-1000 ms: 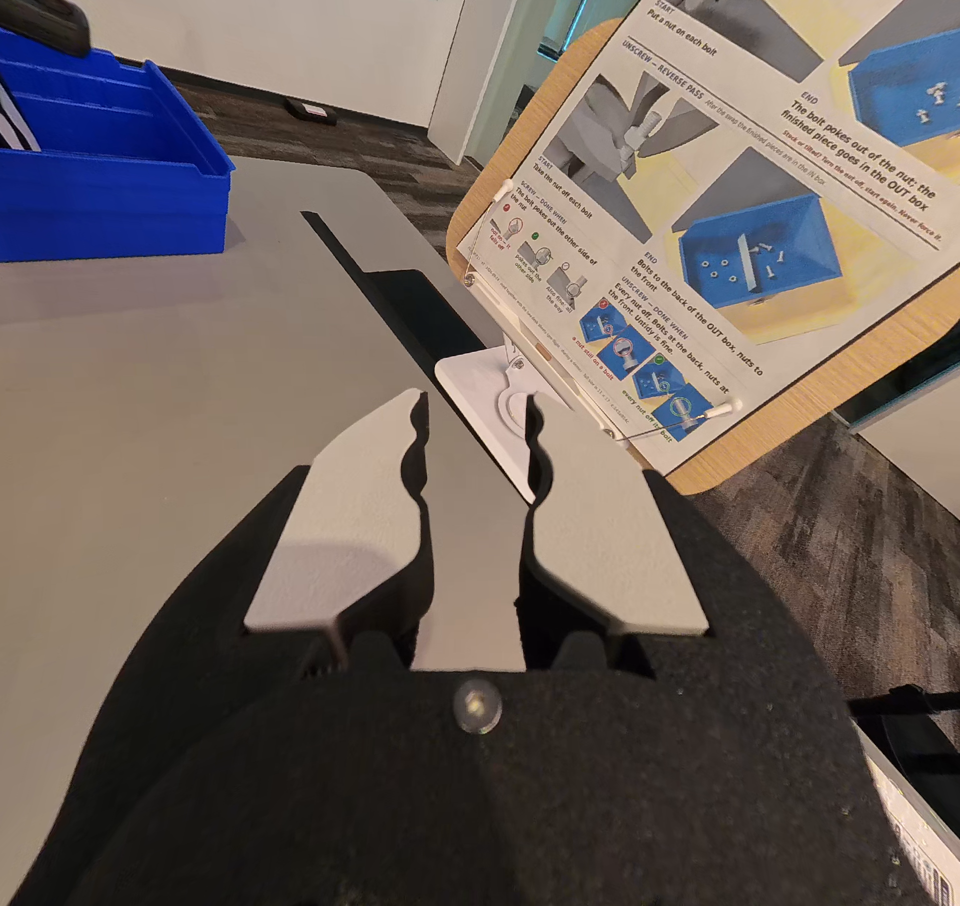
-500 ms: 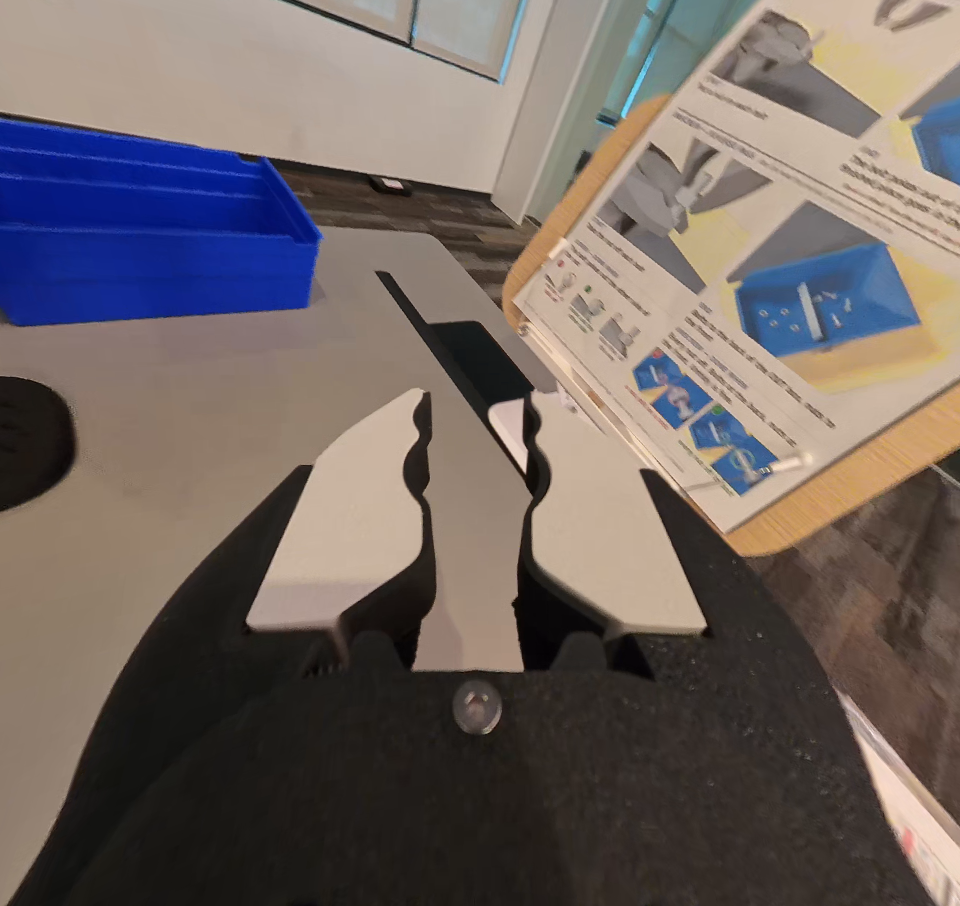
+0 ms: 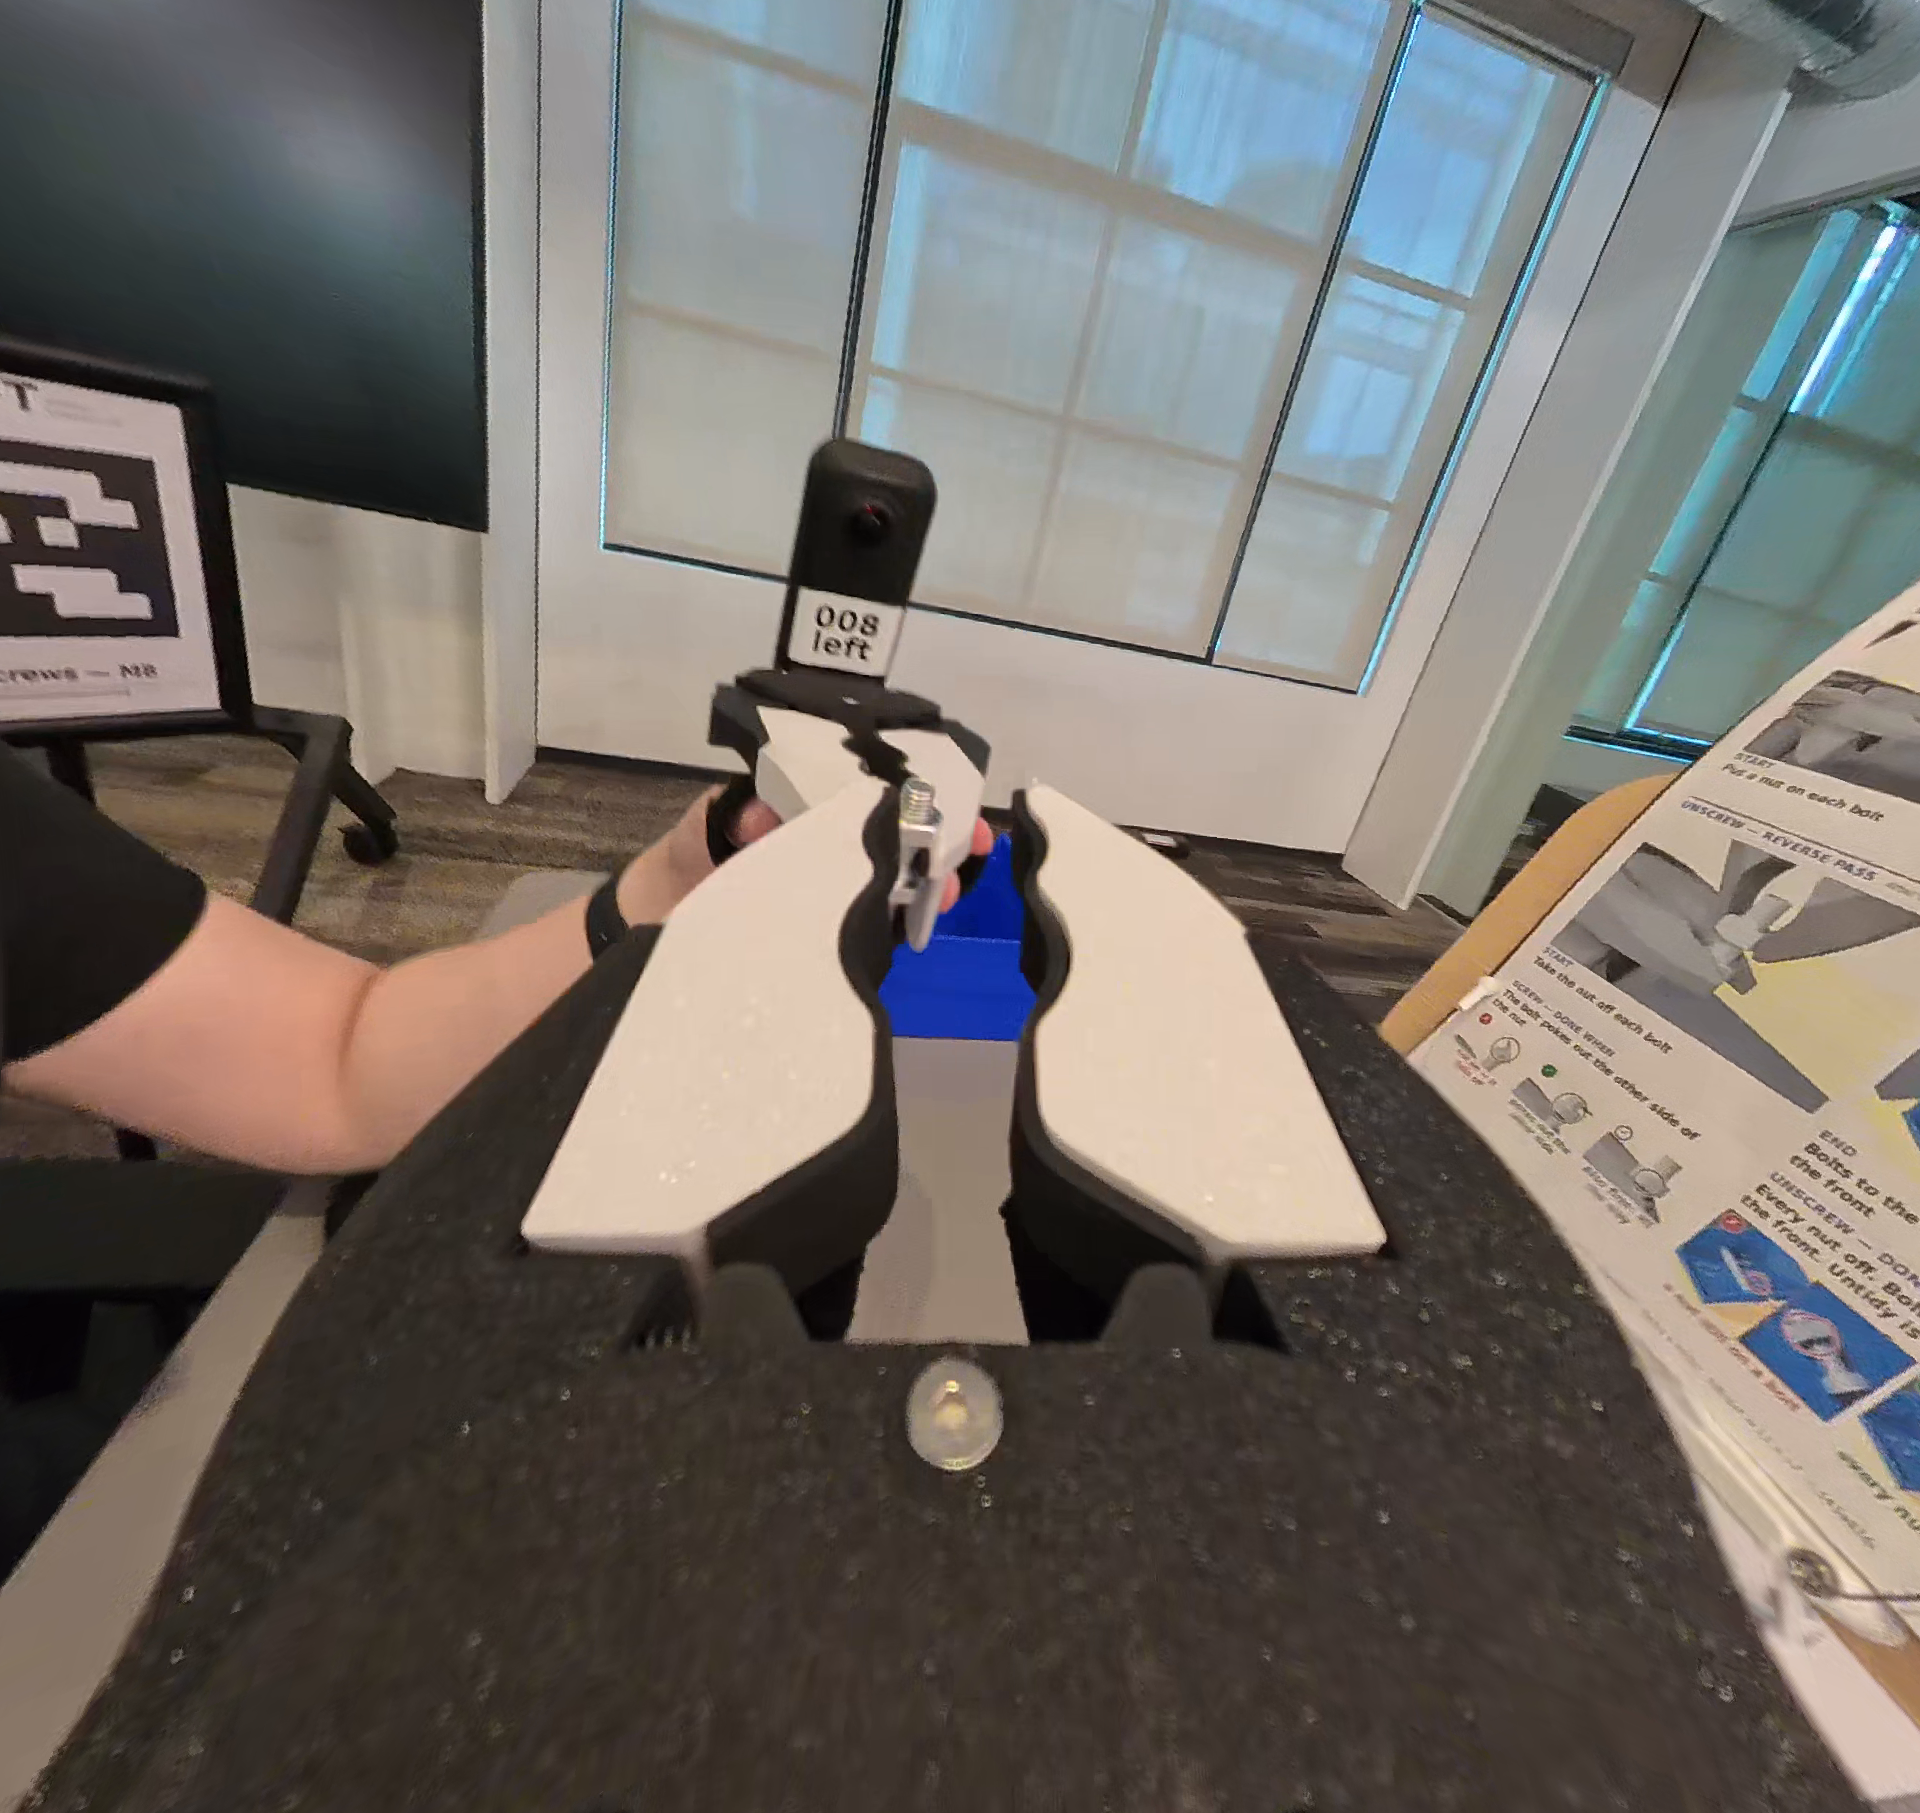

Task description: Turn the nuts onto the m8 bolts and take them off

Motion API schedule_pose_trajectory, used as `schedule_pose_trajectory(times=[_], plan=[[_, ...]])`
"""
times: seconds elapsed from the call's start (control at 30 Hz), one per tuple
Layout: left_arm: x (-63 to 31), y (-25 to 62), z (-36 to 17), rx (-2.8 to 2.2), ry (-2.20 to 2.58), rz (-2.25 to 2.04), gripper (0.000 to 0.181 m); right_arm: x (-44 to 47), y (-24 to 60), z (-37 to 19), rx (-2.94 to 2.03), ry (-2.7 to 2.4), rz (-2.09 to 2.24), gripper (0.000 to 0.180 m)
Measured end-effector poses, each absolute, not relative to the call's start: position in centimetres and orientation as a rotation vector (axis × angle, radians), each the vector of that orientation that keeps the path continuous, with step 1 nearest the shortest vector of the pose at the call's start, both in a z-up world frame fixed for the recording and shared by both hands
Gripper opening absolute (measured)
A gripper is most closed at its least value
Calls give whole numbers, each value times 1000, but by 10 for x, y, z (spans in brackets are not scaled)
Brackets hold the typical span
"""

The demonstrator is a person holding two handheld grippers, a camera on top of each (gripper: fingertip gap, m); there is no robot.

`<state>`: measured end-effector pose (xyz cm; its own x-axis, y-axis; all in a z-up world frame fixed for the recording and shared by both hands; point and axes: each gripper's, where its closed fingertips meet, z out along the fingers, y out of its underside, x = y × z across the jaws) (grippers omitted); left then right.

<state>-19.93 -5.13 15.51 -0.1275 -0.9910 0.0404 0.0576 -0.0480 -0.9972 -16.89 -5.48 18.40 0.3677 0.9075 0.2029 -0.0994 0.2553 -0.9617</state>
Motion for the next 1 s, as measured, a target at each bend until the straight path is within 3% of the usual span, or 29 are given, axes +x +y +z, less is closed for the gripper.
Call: schedule_pose_trajectory(times=[1.0], plan=[[-191,-52,146,-1070,1230,-1399,7,-207,-45,158,-1207,-975,1148,7]])
